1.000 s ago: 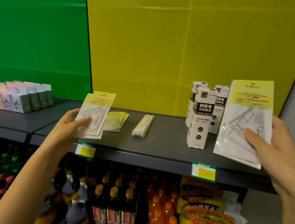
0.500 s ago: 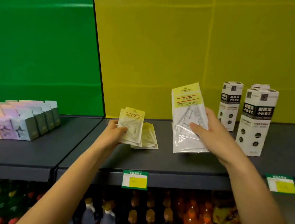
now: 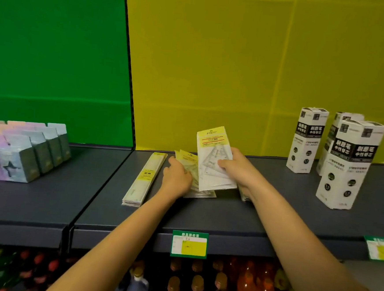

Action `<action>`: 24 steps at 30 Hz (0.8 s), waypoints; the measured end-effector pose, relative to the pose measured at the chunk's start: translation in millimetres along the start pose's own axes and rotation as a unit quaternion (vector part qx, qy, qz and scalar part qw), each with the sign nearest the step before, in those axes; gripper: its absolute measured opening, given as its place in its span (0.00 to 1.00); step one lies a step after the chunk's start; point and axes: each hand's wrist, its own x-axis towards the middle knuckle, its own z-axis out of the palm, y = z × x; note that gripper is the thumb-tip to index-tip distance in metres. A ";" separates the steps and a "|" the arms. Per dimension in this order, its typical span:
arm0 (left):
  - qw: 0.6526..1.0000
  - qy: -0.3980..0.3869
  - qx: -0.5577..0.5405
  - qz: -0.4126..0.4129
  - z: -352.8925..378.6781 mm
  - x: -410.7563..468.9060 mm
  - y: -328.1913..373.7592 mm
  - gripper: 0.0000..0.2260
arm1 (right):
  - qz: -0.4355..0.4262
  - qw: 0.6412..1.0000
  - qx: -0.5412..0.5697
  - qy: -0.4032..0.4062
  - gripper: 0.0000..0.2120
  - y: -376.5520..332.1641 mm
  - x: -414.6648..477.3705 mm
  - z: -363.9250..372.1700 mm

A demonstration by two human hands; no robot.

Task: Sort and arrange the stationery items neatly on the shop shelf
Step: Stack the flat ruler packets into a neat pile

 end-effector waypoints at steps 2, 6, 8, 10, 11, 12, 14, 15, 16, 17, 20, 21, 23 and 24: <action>0.997 -0.004 0.071 0.003 0.7 1.9 -2.2 0.17 | 0.011 1.000 0.025 -0.015 0.17 -0.9 3.0 8.3; 0.985 -0.009 0.172 0.022 -2.4 8.0 -10.1 0.16 | 0.033 0.998 0.045 -0.013 0.14 -0.2 8.7 20.3; 0.986 0.003 0.167 0.013 -6.0 8.5 -12.1 0.15 | 0.031 0.999 0.021 -0.012 0.16 5.5 18.1 27.9; 0.991 0.007 0.136 -0.002 -10.1 7.8 -11.1 0.13 | 0.026 1.000 -0.008 -0.009 0.20 13.5 30.2 34.5; 0.992 -0.001 0.126 -0.012 -12.1 7.0 -9.8 0.13 | 0.023 1.000 -0.020 -0.008 0.21 18.3 36.0 37.3; 0.993 -0.005 0.113 -0.022 -13.2 6.8 -9.7 0.13 | 0.022 0.999 -0.030 -0.011 0.22 23.4 42.4 39.7; 0.996 -0.022 0.081 -0.040 -14.5 7.5 -12.2 0.14 | 0.020 0.998 -0.051 -0.009 0.24 29.0 49.6 44.8; 0.997 -0.028 0.049 -0.056 -15.1 7.1 -12.2 0.16 | 0.024 0.998 -0.057 -0.008 0.24 36.6 59.2 47.4; 0.997 -0.036 0.020 -0.060 -14.9 6.9 -11.4 0.18 | 0.021 0.998 -0.061 -0.004 0.24 38.8 62.5 49.3; 0.997 -0.049 -0.002 -0.063 -14.6 7.9 -9.5 0.19 | 0.019 0.998 -0.066 0.001 0.24 38.9 62.7 50.4; 0.993 -0.078 -0.043 -0.073 -12.8 9.5 -3.7 0.23 | 0.031 0.997 -0.070 0.010 0.22 20.7 39.3 48.8; 0.991 -0.085 -0.058 -0.084 -11.7 10.1 -2.7 0.23 | 0.041 0.997 -0.067 0.009 0.22 16.8 34.0 47.6; 0.989 -0.083 -0.066 -0.100 -9.0 13.9 -2.6 0.24 | 0.062 0.997 -0.049 0.000 0.24 14.3 30.2 44.8; 0.989 -0.076 -0.067 -0.105 -8.0 15.0 -2.2 0.24 | 0.069 0.997 -0.030 -0.003 0.24 14.2 28.7 42.9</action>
